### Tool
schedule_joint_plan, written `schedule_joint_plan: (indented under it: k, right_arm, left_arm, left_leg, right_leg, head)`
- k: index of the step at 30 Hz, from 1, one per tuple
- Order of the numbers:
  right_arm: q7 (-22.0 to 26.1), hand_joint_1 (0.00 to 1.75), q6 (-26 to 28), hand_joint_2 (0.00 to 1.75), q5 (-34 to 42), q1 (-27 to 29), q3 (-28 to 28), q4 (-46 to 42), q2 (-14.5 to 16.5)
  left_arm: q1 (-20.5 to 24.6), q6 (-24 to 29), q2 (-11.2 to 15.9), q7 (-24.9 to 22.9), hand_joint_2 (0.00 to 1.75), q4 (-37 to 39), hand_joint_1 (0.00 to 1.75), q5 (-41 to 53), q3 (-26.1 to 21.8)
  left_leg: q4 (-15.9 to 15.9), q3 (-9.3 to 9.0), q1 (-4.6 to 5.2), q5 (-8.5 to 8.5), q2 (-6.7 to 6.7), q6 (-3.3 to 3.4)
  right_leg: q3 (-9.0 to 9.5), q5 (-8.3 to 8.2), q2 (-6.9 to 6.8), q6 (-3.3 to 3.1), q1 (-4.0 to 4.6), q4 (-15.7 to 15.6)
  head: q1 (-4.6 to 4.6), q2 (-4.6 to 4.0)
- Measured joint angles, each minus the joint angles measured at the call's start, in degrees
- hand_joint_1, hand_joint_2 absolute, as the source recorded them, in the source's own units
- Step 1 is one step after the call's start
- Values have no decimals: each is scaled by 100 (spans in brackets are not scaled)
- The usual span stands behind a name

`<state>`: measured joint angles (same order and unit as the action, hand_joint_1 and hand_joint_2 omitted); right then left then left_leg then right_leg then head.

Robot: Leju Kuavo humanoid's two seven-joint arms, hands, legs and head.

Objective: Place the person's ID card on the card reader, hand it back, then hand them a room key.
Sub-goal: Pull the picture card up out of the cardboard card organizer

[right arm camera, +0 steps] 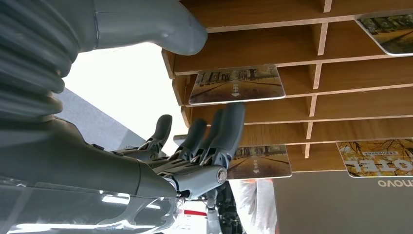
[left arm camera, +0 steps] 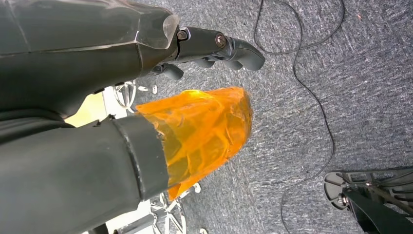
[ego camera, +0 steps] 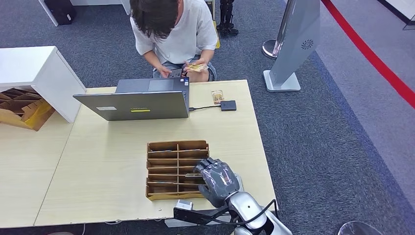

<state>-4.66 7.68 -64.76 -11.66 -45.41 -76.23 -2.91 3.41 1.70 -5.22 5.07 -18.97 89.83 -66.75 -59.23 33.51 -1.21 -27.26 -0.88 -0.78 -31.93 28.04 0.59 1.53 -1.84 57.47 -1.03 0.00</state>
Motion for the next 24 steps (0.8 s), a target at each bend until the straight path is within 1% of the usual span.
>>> schedule_joint_plan:
  k: [8,9,13,16,24]
  right_arm:
    - [-8,98,-14,175,13,-62,6,97,61]
    - [-8,102,-16,175,13,-72,7,112,72]
    - [-9,129,-19,175,13,-103,9,145,102]
    - [-13,136,-19,175,13,-130,11,155,121]
    - [-11,146,-14,175,47,-183,16,213,152]
  left_arm:
    - [3,0,0,0,0,0,0,0,7]
    - [4,0,0,0,0,0,0,0,10]
    - [5,0,0,0,0,0,0,0,32]
    - [6,-1,0,0,0,0,0,0,38]
    - [10,-7,1,0,0,0,0,0,80]
  left_leg:
    - [0,0,0,1,0,-1]
    - [0,0,0,1,0,-1]
    - [0,0,0,1,0,-2]
    - [0,0,0,1,0,-2]
    - [0,0,0,1,0,-2]
  right_leg:
    - [0,0,0,0,0,0]
    - [0,0,0,0,0,0]
    - [0,-1,0,-1,0,0]
    - [0,-1,0,-1,0,0]
    - [0,-1,1,-1,0,0]
  head:
    - [-1,0]
    - [-1,0]
    - [-1,0]
    - [-1,0]
    - [-1,0]
